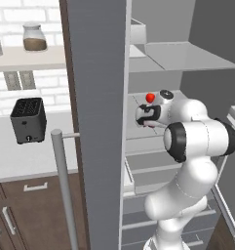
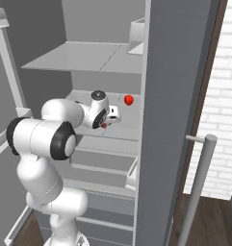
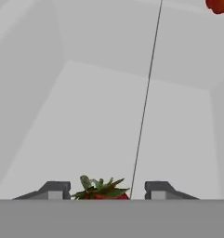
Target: Take the strawberry from the fridge and place it on top of the pancake, located on the dining counter.
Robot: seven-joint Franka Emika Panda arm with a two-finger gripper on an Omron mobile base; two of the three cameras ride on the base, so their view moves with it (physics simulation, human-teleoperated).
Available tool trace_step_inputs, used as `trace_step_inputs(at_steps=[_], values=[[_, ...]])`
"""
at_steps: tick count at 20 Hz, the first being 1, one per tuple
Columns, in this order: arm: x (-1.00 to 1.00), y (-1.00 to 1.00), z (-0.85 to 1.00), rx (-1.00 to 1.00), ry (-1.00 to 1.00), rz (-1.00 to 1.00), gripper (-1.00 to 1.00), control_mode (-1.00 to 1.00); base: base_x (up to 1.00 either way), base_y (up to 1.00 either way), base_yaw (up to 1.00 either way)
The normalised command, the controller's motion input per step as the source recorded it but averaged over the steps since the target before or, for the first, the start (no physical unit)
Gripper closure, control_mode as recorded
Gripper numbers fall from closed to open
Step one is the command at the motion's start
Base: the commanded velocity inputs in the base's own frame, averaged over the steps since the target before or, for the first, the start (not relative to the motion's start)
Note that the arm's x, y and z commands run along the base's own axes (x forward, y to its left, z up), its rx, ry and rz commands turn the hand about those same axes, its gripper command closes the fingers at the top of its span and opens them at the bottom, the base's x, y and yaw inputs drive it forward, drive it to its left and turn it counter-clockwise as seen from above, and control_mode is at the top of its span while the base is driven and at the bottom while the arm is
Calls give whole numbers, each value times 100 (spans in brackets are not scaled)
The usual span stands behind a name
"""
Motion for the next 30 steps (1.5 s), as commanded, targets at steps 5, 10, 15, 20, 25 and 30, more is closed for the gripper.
trace_step_inputs(at_steps=[5,10,15,20,25,30], values=[[-10,3,-33,0,8,0,100,-100,0,0,0],[-39,5,-14,0,3,0,100,-100,0,0,0],[-93,0,76,0,-23,0,100,-100,0,0,0],[-100,-3,100,5,7,0,100,-100,0,0,0],[-100,0,100,11,13,-1,100,-100,0,0,0],[-100,4,50,1,-9,-2,100,-100,0,0,0]])
